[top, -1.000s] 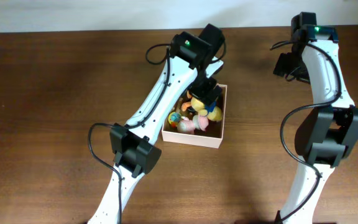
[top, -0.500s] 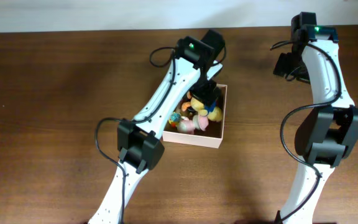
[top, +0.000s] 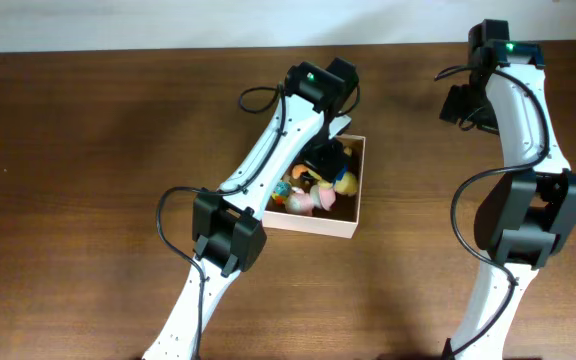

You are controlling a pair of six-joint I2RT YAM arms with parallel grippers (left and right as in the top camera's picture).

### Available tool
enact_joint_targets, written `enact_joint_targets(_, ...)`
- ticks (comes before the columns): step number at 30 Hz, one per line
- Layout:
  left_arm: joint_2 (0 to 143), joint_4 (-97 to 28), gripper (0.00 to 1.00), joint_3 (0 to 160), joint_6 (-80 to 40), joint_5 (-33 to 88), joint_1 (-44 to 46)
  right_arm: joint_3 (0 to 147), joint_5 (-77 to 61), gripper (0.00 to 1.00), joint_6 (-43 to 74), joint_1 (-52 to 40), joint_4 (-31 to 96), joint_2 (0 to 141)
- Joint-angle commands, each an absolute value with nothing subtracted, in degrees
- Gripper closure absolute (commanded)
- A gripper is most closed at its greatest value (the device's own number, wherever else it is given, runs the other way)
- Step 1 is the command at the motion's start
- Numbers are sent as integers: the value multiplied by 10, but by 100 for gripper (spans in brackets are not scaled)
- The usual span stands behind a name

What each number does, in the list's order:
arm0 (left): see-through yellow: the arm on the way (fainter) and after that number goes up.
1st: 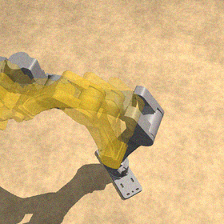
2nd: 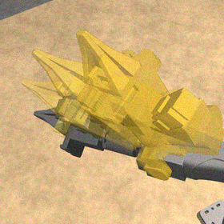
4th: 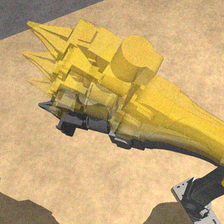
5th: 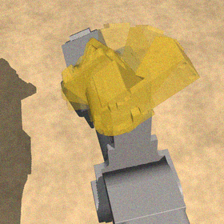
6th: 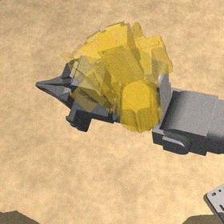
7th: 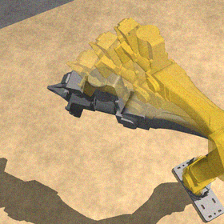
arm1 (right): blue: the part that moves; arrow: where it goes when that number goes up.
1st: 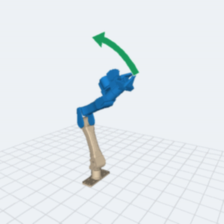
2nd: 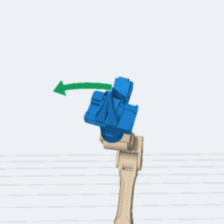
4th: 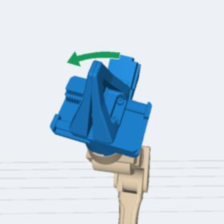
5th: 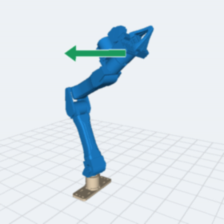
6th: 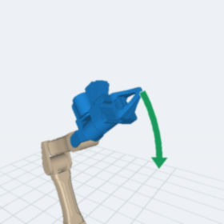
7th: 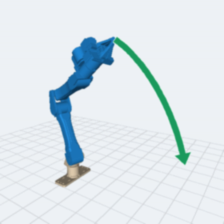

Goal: Pack container

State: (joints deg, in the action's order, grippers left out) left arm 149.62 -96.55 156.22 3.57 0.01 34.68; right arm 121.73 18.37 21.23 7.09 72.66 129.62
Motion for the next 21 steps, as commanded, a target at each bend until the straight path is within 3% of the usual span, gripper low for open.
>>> enact_joint_targets(1, 1501, -967, 1, 1564, 32, 9, 343, 1218, 185, 1, 222, 72, 726, 1297)
enact_joint_targets(11, 1501, -962, 1, 1564, 33, 16, 348, 1218, 185, 1, 222, 72, 726, 1297)
enact_joint_targets(21, 1501, -854, 1, 1564, 33, 11, 345, 1218, 185, 1, 222, 72, 726, 1297)
